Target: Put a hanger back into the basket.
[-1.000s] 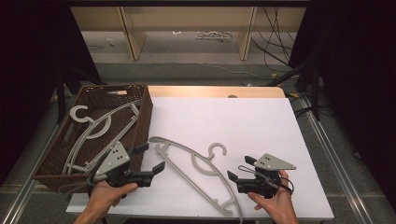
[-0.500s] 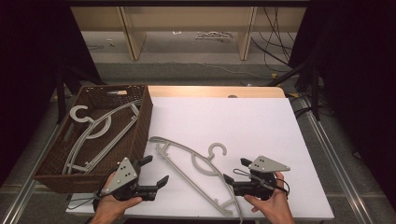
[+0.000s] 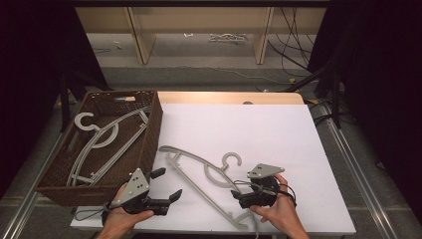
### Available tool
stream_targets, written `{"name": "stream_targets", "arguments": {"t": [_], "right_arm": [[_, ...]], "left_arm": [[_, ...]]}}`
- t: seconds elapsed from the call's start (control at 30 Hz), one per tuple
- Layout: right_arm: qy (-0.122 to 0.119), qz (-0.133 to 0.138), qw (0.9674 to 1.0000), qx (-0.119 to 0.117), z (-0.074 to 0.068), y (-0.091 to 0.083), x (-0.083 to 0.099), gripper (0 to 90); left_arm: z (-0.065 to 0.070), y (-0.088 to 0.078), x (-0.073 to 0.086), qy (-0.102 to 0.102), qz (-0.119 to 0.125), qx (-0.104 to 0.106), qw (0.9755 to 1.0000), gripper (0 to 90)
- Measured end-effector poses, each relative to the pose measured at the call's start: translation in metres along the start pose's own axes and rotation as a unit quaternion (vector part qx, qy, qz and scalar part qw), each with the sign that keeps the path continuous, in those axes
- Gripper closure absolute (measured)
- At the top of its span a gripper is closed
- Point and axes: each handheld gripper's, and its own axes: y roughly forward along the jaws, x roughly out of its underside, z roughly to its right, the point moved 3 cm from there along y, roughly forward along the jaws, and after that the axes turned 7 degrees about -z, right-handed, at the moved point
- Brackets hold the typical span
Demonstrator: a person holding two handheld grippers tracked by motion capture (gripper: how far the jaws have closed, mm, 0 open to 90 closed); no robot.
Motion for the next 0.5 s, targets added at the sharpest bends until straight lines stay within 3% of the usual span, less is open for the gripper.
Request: {"name": "stream_targets", "arguments": {"t": [0.17,0.3,0.37,0.5], "right_arm": [[-0.018,-0.041,0.999,0.0,0.002,0.017,-0.006,23.8],[-0.027,-0.098,0.9948,-0.01,0.003,0.03,-0.01,32.8],[-0.039,-0.115,0.9926,-0.007,0.003,0.034,-0.011,33.5],[-0.037,-0.144,0.9888,-0.011,0.003,0.039,-0.011,39.2]], "left_arm": [[0.001,0.001,0.001,0.006,-0.004,0.004,1.0,15.9],[0.001,0.001,0.001,0.005,0.001,0.007,1.0,15.9],[0.0,0.001,0.001,0.004,0.002,0.006,1.0,15.9],[0.0,0.001,0.001,0.006,-0.001,0.005,1.0,15.9]]}}
